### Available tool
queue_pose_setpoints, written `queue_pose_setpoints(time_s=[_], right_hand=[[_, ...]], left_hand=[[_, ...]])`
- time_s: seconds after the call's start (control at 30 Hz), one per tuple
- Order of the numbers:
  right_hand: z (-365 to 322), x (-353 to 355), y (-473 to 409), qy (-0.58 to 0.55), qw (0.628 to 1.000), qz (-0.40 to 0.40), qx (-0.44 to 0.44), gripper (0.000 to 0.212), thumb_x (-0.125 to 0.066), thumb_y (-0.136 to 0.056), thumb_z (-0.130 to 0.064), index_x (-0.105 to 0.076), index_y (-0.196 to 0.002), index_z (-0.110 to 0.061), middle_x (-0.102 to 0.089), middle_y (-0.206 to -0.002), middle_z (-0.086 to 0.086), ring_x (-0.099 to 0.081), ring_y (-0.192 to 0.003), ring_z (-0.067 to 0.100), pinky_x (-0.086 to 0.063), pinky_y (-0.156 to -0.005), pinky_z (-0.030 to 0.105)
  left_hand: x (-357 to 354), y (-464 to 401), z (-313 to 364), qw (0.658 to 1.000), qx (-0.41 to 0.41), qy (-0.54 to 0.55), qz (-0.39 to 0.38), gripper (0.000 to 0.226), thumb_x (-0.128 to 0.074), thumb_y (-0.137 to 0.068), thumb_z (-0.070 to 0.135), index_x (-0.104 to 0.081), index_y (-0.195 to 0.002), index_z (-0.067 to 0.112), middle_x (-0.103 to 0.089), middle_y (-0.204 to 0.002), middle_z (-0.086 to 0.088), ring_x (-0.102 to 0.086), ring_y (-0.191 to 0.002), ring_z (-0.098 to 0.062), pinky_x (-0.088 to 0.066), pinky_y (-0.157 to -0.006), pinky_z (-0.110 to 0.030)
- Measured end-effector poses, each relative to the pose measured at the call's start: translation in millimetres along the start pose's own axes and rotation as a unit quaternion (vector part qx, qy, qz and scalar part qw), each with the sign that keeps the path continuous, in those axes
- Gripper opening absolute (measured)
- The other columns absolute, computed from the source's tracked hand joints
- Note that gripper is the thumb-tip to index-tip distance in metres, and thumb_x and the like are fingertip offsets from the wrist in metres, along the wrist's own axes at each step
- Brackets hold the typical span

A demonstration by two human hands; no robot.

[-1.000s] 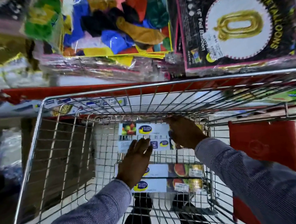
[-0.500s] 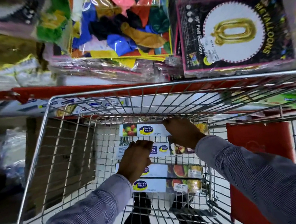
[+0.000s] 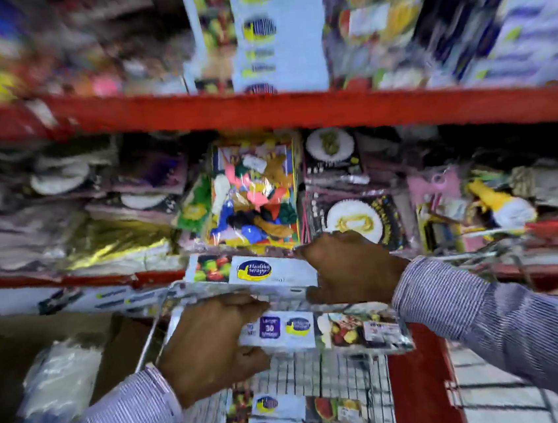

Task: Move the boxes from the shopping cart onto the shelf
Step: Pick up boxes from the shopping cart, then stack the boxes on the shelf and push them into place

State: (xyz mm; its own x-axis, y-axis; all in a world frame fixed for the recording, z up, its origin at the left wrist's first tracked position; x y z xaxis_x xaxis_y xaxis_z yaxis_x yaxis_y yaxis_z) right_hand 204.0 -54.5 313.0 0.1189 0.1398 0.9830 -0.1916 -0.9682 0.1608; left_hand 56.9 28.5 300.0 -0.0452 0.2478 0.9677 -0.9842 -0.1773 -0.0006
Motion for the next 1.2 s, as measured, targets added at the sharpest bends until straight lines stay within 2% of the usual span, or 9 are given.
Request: queue_pose_setpoints(time_s=[0.23, 0.33, 0.43, 0.5, 0.57, 0.7, 0.77, 0.87, 1.2], right_hand=[[-8, 187, 27, 0.075, 0.991, 0.110, 0.001, 0.044, -0.066, -0.075, -0.053, -0.065, -0.107, -0.023, -0.070, -0.093, 0.006, -0.064, -0.088, 0.028, -0.034, -0.063, 0.030], [-2, 247, 39, 0.091, 0.984, 0.152, -0.018, 0.040, -0.067, -0.073, -0.050, -0.066, -0.101, -0.021, -0.071, -0.087, 0.004, -0.064, -0.085, 0.028, -0.041, -0.062, 0.031], [11, 289, 43, 0.092, 0.980, 0.171, -0.041, 0.044, -0.068, -0.077, -0.048, -0.064, -0.109, -0.018, -0.071, -0.097, 0.006, -0.065, -0.093, 0.029, -0.038, -0.064, 0.029], [24, 305, 39, 0.085, 0.979, 0.176, -0.061, 0.047, -0.066, -0.079, -0.048, -0.062, -0.115, -0.018, -0.070, -0.108, 0.006, -0.065, -0.097, 0.028, -0.037, -0.067, 0.028], [41, 311, 28, 0.059, 0.980, 0.168, -0.085, 0.049, -0.064, -0.077, -0.050, -0.061, -0.116, -0.020, -0.070, -0.109, 0.006, -0.066, -0.090, 0.028, -0.040, -0.068, 0.029], [73, 311, -9, 0.043, 0.980, 0.158, -0.112, 0.029, -0.064, -0.078, -0.043, -0.064, -0.094, -0.019, -0.069, -0.098, 0.013, -0.059, -0.079, 0.028, -0.041, -0.067, 0.030], [87, 301, -32, 0.044, 0.981, 0.139, -0.125, 0.036, -0.062, -0.081, -0.043, -0.063, -0.103, -0.014, -0.066, -0.109, 0.016, -0.062, -0.099, 0.032, -0.049, -0.079, 0.036], [107, 283, -58, 0.043, 0.981, 0.110, -0.155, 0.054, -0.062, -0.086, -0.042, -0.053, -0.130, -0.012, -0.054, -0.134, 0.018, -0.051, -0.125, 0.035, -0.045, -0.099, 0.040], [152, 247, -98, 0.053, 0.973, 0.111, -0.194, 0.057, -0.060, -0.088, -0.037, -0.044, -0.139, -0.016, -0.037, -0.145, 0.016, -0.035, -0.133, 0.038, -0.041, -0.105, 0.053]], left_hand=[[152, -16, 36, 0.995, 0.019, -0.032, 0.095, 0.061, -0.067, -0.050, 0.066, -0.072, -0.104, 0.038, -0.077, -0.097, 0.014, -0.072, -0.089, -0.015, -0.058, -0.070, -0.032], [205, -24, 48, 0.988, 0.007, -0.052, 0.144, 0.059, -0.064, -0.047, 0.068, -0.070, -0.099, 0.040, -0.077, -0.090, 0.012, -0.071, -0.086, -0.016, -0.056, -0.067, -0.032], [244, -39, 52, 0.984, 0.004, -0.060, 0.169, 0.057, -0.066, -0.047, 0.067, -0.070, -0.098, 0.042, -0.077, -0.088, 0.012, -0.070, -0.084, -0.013, -0.048, -0.063, -0.027], [261, -53, 49, 0.981, 0.000, -0.049, 0.185, 0.065, -0.066, -0.045, 0.066, -0.070, -0.106, 0.044, -0.077, -0.098, 0.013, -0.069, -0.092, -0.012, -0.051, -0.073, -0.026], [270, -67, 46, 0.981, 0.011, -0.033, 0.188, 0.069, -0.065, -0.043, 0.065, -0.069, -0.109, 0.046, -0.076, -0.103, 0.016, -0.069, -0.096, -0.010, -0.053, -0.078, -0.025], [281, -93, 41, 0.980, 0.023, -0.024, 0.198, 0.068, -0.070, -0.046, 0.063, -0.069, -0.111, 0.045, -0.074, -0.109, 0.019, -0.066, -0.095, -0.007, -0.053, -0.081, -0.025], [281, -105, 37, 0.981, 0.029, -0.027, 0.191, 0.067, -0.072, -0.049, 0.062, -0.069, -0.113, 0.044, -0.072, -0.112, 0.018, -0.064, -0.098, -0.008, -0.052, -0.082, -0.026], [278, -121, 31, 0.985, 0.025, -0.008, 0.169, 0.065, -0.073, -0.050, 0.059, -0.071, -0.112, 0.041, -0.072, -0.115, 0.018, -0.064, -0.100, -0.007, -0.051, -0.082, -0.024], [273, -145, 8, 0.989, 0.023, -0.010, 0.146, 0.061, -0.078, -0.055, 0.056, -0.071, -0.113, 0.038, -0.072, -0.116, 0.015, -0.066, -0.098, -0.009, -0.050, -0.083, -0.025]])
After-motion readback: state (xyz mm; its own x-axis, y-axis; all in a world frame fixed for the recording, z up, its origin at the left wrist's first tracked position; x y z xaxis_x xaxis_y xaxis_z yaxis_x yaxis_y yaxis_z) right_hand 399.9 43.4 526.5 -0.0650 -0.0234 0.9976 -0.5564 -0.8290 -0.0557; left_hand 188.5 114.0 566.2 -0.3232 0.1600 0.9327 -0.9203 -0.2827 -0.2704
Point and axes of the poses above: each hand's wrist, its own y-axis away from the middle knuckle, its own x-axis out of the back of the hand, z = x × y, the point moved 6 cm from there along -y, towards the middle knuckle
